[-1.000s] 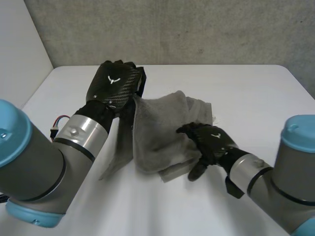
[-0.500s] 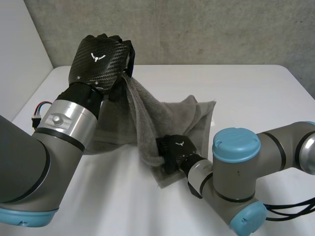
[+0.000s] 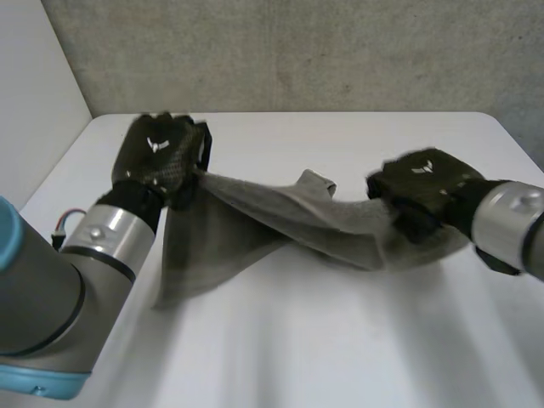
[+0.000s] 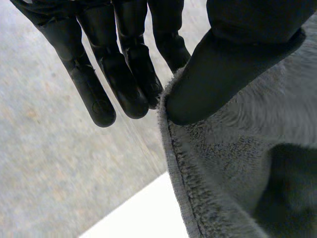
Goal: Fold the towel.
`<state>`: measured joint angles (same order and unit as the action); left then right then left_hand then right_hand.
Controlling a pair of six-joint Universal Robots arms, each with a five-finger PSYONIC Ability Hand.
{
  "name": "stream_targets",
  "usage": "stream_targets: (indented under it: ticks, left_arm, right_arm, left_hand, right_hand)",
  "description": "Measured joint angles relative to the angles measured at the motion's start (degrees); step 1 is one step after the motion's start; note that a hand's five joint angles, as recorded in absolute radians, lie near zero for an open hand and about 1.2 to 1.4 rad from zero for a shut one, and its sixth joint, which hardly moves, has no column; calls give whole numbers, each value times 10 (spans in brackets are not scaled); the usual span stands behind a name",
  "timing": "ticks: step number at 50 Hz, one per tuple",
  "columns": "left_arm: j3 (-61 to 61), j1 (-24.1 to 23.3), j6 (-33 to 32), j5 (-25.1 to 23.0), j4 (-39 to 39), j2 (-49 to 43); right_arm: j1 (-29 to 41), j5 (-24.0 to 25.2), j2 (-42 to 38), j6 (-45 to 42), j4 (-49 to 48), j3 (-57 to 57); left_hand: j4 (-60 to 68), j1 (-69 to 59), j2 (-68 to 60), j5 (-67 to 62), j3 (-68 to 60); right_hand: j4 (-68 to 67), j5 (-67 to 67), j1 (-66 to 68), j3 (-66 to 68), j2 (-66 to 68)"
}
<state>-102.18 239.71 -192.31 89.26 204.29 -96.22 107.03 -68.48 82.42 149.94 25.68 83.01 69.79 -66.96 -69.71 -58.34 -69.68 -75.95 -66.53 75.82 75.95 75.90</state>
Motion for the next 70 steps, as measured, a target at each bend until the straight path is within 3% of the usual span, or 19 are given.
stream_targets:
  ticks: [7, 14, 19, 25, 29, 34, 38, 46, 52, 57, 64, 67, 70]
  left_arm:
    - [-18, -5, -18, -1, -1, -56]
    - [34, -8, -86, 0, 2, -140]
    - [164, -3, -143, 6, 11, -183]
    - [323, 19, -160, 25, 112, -167]
    - [353, 35, -159, 38, 189, -128]
    - [310, 45, -157, 42, 220, -97]
    - [225, 49, -157, 34, 217, -83]
    - [21, 53, -162, -28, 213, -73]
    - [-74, 53, -164, -63, 211, -89]
    - [-96, 53, -164, -67, 209, -123]
    - [-92, 51, -162, -65, 207, -143]
    - [-90, 48, -161, -65, 207, -142]
    - [-88, 44, -159, -65, 207, -141]
  right_arm:
    - [-31, 16, -30, -97, 99, -8]
    - [-27, 4, -98, -90, 21, -74]
    - [-23, -27, -140, -73, -143, -170]
    - [-10, -51, -114, -39, -453, -215]
    - [-5, -52, -76, -2, -528, -202]
    - [-5, -36, -59, 36, -454, -184]
    - [-6, -11, -71, 49, -327, -171]
    - [-3, 13, -133, 49, -151, -143]
    - [-2, 13, -204, 41, -102, -117]
    - [-3, 8, -260, 13, -79, -106]
    - [-6, -4, -278, -43, -63, -98]
    - [-6, -15, -264, -58, -60, -91]
    - [-7, -28, -246, -66, -59, -79]
  left_hand:
    - [0, 0, 0, 0, 0]
    - [0, 0, 0, 0, 0]
    - [0, 0, 0, 0, 0]
    - [0, 0, 0, 0, -1]
    - [0, 0, 0, 0, -1]
    - [0, 0, 0, 0, -1]
    - [0, 0, 0, 0, -1]
    - [0, 0, 0, 0, -1]
    - [0, 0, 0, 0, -1]
    - [0, 0, 0, 0, -1]
    - [0, 0, 0, 0, -1]
    - [0, 0, 0, 0, -1]
    - [0, 0, 0, 0, -1]
  right_hand:
    - [0, 0, 0, 0, 0]
    - [-4, 0, 0, 0, 1]
    - [-4, 0, 0, 3, 5]
    - [-4, 0, 0, 7, 9]
    - [-4, -2, 0, 7, 9]
    - [-4, -6, 0, 7, 9]
    - [-4, -7, 0, 7, 9]
    - [-5, -7, 0, 7, 9]
    - [-5, -8, 1, 7, 9]
    - [-5, -8, 1, 7, 9]
    - [5, 7, -5, -5, -4]
    - [154, 165, -162, -165, -169]
    - [432, 445, -437, -435, -443]
